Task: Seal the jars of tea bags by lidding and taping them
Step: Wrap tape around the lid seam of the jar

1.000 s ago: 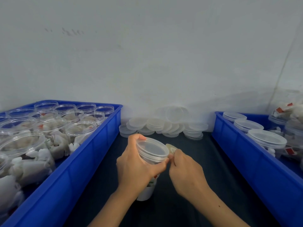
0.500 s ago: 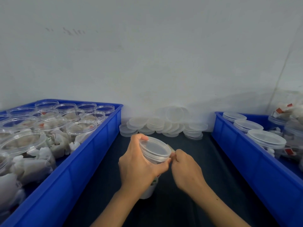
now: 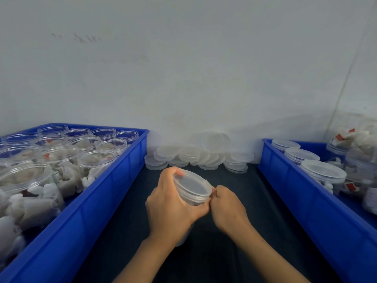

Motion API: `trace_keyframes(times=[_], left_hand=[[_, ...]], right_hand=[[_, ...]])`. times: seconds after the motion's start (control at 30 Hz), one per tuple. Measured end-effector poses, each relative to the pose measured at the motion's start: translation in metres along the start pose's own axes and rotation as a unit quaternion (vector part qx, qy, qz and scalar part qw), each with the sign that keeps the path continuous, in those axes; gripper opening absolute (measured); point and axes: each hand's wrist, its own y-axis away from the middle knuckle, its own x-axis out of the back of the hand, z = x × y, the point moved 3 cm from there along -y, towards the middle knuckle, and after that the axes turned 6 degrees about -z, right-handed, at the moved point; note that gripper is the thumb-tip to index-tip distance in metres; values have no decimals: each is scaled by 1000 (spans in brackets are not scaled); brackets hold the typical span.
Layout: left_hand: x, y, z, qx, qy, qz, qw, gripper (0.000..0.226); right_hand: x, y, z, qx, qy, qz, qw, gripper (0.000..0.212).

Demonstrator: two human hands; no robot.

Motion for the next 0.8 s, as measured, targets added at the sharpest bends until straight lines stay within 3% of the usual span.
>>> trace_keyframes(times=[0.47, 0.63, 0.8], left_hand=[[-2, -4, -5, 10, 6, -13, 1000, 78], [4, 1, -6, 20, 31, -41, 998, 79], [3, 11, -10, 37, 76, -62, 994, 76]], right_hand=[[1, -12, -1, -50, -8, 2, 999, 21], [1, -20, -1, -31, 35, 5, 999, 13], [15, -33, 27, -48, 88, 44, 994, 19]])
